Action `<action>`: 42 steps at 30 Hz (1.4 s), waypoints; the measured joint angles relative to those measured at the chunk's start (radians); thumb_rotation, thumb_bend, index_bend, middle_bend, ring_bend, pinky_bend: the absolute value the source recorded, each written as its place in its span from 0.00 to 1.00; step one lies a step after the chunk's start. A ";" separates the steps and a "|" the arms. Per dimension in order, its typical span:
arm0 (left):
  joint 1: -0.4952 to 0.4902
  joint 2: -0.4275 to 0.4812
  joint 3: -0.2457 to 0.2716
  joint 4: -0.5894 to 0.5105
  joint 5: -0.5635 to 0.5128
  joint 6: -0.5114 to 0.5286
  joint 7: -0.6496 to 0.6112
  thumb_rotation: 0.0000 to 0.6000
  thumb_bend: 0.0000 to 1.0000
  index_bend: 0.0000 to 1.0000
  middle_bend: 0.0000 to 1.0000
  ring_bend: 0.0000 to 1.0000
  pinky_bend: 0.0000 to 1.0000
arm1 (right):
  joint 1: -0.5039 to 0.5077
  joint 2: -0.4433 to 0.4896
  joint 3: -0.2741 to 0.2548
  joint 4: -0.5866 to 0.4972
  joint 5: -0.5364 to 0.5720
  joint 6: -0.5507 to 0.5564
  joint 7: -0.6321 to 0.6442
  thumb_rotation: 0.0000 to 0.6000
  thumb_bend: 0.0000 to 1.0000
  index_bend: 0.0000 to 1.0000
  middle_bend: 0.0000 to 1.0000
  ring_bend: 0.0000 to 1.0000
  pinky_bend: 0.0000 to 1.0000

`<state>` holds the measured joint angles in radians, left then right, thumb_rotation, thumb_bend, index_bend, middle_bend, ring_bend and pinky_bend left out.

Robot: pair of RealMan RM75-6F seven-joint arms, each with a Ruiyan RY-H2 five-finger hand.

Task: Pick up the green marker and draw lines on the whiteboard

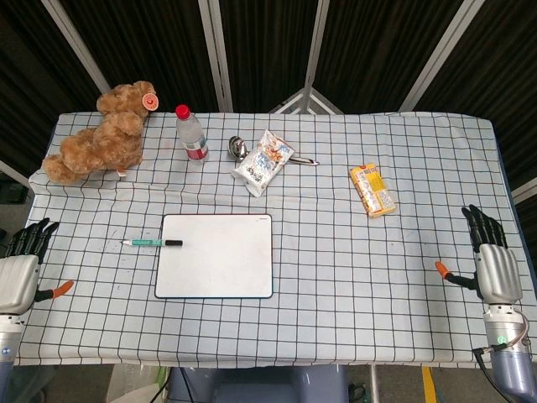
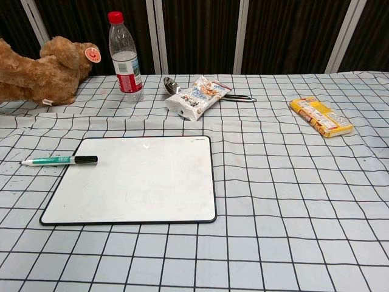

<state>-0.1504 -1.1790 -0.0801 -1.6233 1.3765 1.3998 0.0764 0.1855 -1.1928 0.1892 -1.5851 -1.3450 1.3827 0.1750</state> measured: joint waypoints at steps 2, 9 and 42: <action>0.000 0.000 0.000 0.000 0.000 0.000 0.001 1.00 0.07 0.00 0.00 0.00 0.00 | 0.000 0.000 0.000 0.000 0.000 0.000 0.000 1.00 0.21 0.00 0.00 0.00 0.00; 0.000 0.002 0.000 -0.002 -0.005 -0.004 0.004 1.00 0.07 0.00 0.00 0.00 0.00 | -0.001 0.001 0.000 -0.002 -0.001 0.001 0.001 1.00 0.21 0.00 0.00 0.00 0.00; -0.324 -0.240 -0.136 0.136 -0.420 -0.369 0.362 1.00 0.34 0.49 0.00 0.00 0.00 | 0.000 0.002 -0.004 0.000 -0.010 0.000 0.013 1.00 0.21 0.00 0.00 0.00 0.00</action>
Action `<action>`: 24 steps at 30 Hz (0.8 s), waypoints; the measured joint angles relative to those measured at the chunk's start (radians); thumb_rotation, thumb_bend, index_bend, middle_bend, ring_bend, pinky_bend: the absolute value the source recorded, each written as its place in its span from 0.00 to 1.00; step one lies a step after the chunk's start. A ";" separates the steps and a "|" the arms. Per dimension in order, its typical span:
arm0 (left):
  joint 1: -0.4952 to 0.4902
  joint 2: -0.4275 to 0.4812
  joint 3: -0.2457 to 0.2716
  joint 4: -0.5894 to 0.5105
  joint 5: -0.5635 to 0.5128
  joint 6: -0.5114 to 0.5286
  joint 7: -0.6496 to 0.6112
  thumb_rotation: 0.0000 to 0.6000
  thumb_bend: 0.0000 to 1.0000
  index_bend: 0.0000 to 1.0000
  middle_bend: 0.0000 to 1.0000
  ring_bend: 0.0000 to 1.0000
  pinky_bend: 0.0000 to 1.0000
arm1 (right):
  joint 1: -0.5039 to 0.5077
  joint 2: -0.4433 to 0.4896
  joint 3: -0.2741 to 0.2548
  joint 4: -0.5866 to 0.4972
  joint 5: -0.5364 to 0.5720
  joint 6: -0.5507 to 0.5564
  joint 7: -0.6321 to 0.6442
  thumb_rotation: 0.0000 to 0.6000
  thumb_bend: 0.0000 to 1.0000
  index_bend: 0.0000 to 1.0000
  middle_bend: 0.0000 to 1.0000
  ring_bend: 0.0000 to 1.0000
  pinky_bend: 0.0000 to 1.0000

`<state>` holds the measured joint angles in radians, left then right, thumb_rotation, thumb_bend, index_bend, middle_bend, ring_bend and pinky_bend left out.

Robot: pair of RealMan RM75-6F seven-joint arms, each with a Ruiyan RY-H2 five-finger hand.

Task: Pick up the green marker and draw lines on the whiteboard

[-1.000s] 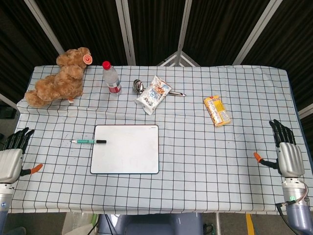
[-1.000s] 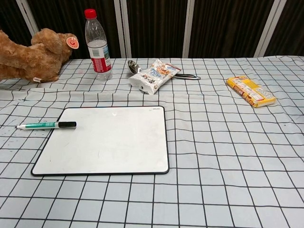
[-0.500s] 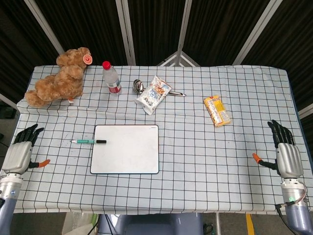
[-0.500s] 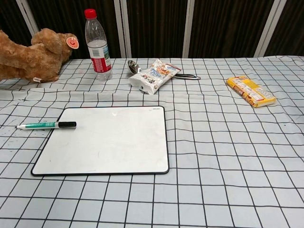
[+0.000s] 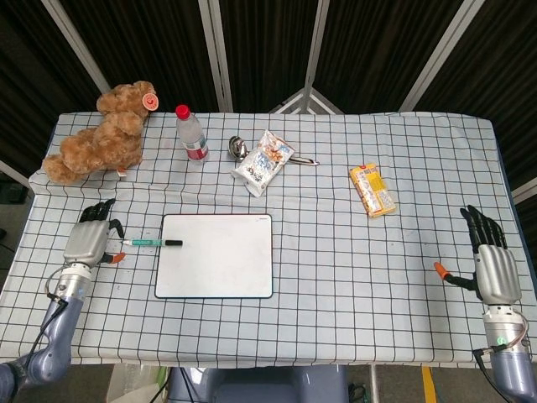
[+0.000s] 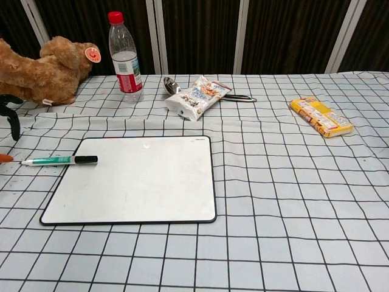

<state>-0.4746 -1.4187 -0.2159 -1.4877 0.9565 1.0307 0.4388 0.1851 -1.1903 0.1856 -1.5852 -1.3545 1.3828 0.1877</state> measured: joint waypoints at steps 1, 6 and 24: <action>-0.009 -0.013 -0.001 0.010 -0.011 -0.005 0.011 1.00 0.35 0.48 0.00 0.00 0.00 | 0.000 0.000 0.000 0.000 0.000 0.000 0.000 1.00 0.21 0.00 0.00 0.00 0.00; -0.050 -0.074 -0.006 0.050 -0.062 -0.022 0.062 1.00 0.40 0.44 0.00 0.00 0.00 | 0.000 0.000 0.000 0.000 -0.001 0.001 0.003 1.00 0.21 0.00 0.00 0.00 0.00; -0.104 -0.141 0.005 0.074 -0.117 -0.031 0.126 1.00 0.46 0.43 0.00 0.00 0.00 | 0.000 0.001 -0.001 -0.002 -0.004 0.001 0.004 1.00 0.21 0.00 0.00 0.00 0.00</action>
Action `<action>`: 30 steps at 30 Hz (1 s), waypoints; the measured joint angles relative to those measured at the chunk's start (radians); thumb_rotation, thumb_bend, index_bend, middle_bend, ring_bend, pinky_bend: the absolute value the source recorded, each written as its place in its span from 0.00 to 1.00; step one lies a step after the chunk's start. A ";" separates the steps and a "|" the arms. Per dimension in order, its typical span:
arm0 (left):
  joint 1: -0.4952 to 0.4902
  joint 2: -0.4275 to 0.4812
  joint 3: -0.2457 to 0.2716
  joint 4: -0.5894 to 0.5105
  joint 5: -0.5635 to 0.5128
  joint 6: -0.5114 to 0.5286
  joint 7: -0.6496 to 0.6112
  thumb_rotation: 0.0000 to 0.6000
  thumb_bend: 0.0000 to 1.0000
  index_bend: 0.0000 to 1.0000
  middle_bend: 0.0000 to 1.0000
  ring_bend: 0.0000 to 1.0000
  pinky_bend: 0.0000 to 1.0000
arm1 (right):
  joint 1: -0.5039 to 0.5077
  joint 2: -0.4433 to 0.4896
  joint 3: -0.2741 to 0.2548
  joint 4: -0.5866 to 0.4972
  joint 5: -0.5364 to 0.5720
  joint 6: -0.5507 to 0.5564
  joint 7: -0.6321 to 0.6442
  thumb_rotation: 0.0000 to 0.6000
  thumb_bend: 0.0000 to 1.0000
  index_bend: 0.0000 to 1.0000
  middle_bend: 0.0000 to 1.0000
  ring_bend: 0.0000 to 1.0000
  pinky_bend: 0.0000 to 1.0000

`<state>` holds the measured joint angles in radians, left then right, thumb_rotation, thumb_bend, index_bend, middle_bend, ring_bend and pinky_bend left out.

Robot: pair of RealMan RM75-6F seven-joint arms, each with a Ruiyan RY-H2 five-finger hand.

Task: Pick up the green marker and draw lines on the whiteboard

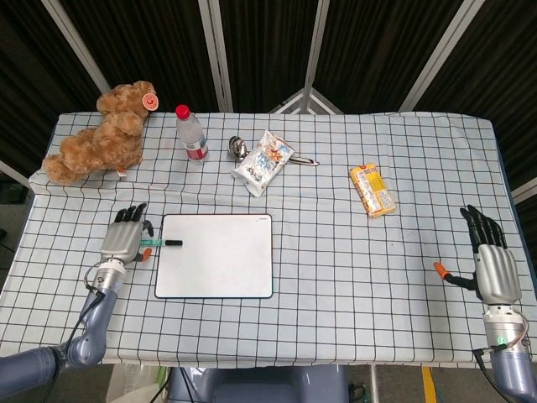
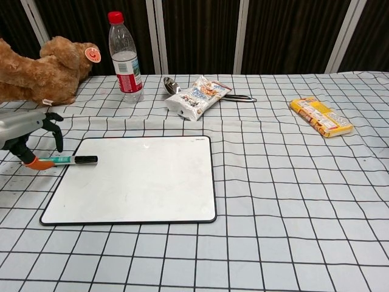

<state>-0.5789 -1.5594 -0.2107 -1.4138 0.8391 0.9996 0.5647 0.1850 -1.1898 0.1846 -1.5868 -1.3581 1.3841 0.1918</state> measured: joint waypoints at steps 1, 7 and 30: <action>-0.002 -0.003 0.001 0.003 -0.002 0.000 0.002 1.00 0.46 0.43 0.00 0.00 0.00 | 0.000 0.000 0.000 0.000 0.000 0.000 0.000 1.00 0.21 0.00 0.00 0.00 0.00; -0.018 -0.032 0.004 0.032 -0.024 -0.003 0.018 1.00 0.46 0.44 0.00 0.00 0.00 | 0.000 0.000 0.000 0.000 0.001 0.000 0.002 1.00 0.21 0.00 0.00 0.00 0.00; -0.018 -0.062 -0.008 0.007 0.016 0.042 -0.075 1.00 0.60 0.73 0.09 0.00 0.02 | 0.000 0.000 0.002 0.001 0.005 -0.001 0.003 1.00 0.21 0.00 0.00 0.00 0.00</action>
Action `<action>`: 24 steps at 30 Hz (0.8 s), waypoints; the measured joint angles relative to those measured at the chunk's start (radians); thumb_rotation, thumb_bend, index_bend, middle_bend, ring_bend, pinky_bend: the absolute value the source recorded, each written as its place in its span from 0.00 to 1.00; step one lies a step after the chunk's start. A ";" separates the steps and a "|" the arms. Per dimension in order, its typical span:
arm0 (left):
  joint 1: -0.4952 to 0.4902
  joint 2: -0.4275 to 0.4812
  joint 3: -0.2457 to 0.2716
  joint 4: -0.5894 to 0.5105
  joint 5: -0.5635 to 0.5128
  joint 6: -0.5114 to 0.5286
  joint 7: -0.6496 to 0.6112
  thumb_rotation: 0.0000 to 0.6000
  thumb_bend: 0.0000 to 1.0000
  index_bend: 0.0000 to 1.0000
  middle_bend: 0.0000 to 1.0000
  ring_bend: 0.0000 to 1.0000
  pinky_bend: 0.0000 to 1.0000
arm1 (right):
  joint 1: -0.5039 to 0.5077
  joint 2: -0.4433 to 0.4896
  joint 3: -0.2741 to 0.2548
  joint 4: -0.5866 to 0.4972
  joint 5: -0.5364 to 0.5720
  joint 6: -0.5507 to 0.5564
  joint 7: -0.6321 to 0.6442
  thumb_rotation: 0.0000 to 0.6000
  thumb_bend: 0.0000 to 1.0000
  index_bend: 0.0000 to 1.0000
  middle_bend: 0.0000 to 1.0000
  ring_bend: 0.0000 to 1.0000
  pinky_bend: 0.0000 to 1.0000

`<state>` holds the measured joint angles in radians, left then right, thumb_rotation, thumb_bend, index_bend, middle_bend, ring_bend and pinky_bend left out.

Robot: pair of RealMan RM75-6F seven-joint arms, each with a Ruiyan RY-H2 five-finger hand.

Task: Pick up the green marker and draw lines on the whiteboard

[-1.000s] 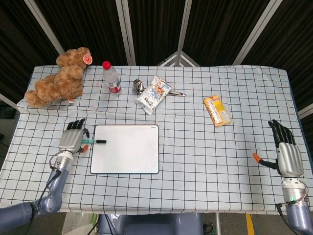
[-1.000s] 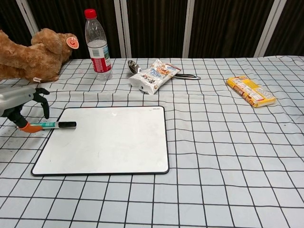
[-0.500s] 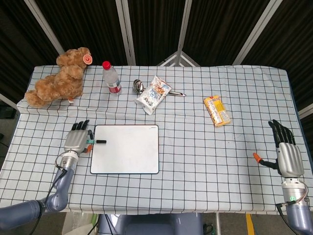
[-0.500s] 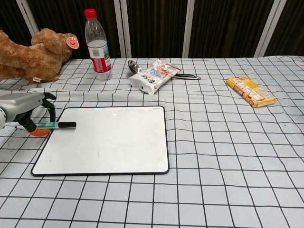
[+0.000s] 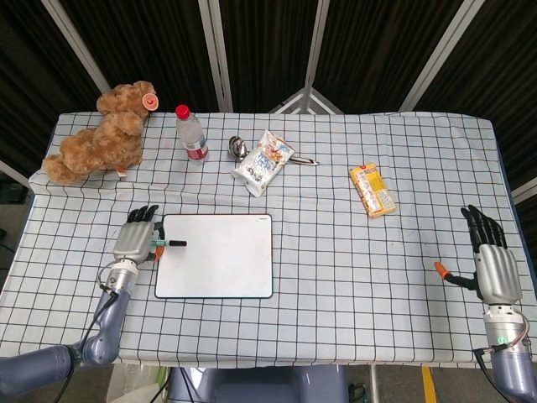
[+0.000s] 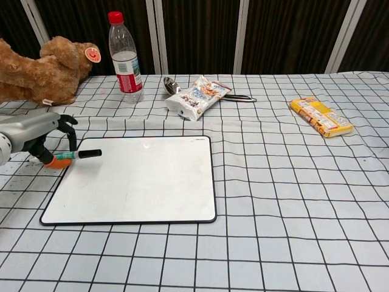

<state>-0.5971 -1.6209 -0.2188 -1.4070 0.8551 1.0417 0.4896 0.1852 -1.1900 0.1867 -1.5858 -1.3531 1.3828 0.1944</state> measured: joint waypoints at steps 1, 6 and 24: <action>0.003 0.003 -0.004 -0.013 0.007 0.004 -0.015 1.00 0.60 0.73 0.10 0.00 0.03 | 0.000 0.000 0.000 0.000 0.000 0.000 0.000 1.00 0.21 0.00 0.00 0.00 0.00; 0.022 0.021 -0.033 -0.098 0.056 0.024 -0.138 1.00 0.60 0.73 0.12 0.00 0.06 | 0.000 -0.001 0.000 -0.002 0.000 0.001 -0.004 1.00 0.21 0.00 0.00 0.00 0.00; 0.051 -0.029 -0.129 -0.167 0.277 -0.030 -0.779 1.00 0.58 0.75 0.14 0.02 0.11 | 0.001 -0.001 0.004 -0.001 0.011 -0.006 0.000 1.00 0.21 0.00 0.00 0.00 0.00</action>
<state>-0.5466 -1.6501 -0.3476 -1.5742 1.1316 1.0115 -0.2898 0.1863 -1.1906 0.1905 -1.5871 -1.3417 1.3771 0.1947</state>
